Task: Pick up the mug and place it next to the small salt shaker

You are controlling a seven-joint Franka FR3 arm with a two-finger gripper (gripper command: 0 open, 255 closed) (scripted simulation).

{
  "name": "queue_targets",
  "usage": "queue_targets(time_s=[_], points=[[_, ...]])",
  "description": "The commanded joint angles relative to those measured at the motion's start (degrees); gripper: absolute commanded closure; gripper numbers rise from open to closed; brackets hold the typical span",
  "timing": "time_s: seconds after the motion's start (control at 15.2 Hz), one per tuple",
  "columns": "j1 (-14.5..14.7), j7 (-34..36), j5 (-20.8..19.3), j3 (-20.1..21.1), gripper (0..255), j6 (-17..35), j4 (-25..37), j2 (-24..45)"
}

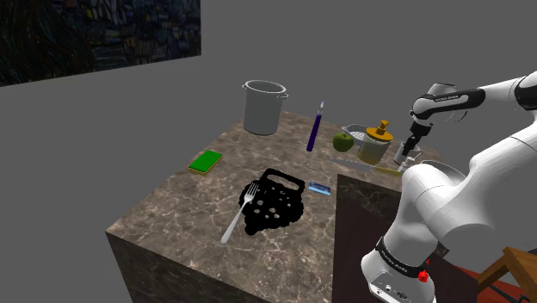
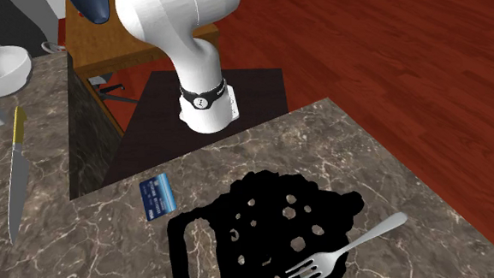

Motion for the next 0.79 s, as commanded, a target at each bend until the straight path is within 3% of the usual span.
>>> queue_targets(time_s=[0.0, 0.2, 0.73], points=[[-1.30, -0.71, 1.24, 1.75, 0, -1.25, 0.50, 0.84], [-4.79, -2.53, 4.41, 6.53, 0, -4.95, 2.33, 2.91], [-4.81, -2.52, 4.37, 6.55, 0, -4.96, 2.32, 2.89]])
